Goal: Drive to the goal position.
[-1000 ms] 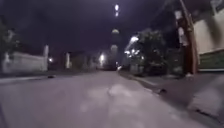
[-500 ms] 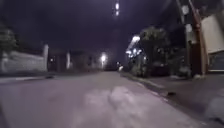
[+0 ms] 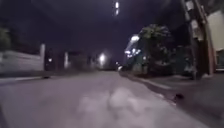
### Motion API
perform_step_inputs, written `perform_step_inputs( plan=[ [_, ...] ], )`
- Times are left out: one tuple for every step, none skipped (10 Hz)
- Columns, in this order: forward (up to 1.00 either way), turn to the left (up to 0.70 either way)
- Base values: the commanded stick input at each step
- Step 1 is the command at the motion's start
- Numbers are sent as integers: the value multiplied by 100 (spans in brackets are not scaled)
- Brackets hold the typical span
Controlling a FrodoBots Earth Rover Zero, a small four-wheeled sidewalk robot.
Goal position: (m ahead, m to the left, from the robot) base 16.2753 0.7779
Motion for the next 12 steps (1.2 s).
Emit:
perform_step_inputs(
  plan=[
    [70, 0],
    [70, 0],
    [70, 0],
    [70, 0],
    [70, 0],
    [70, 0],
    [70, 0],
    [70, 0],
    [70, 0],
    [70, 0],
    [70, 0],
    [70, 0]
  ],
)
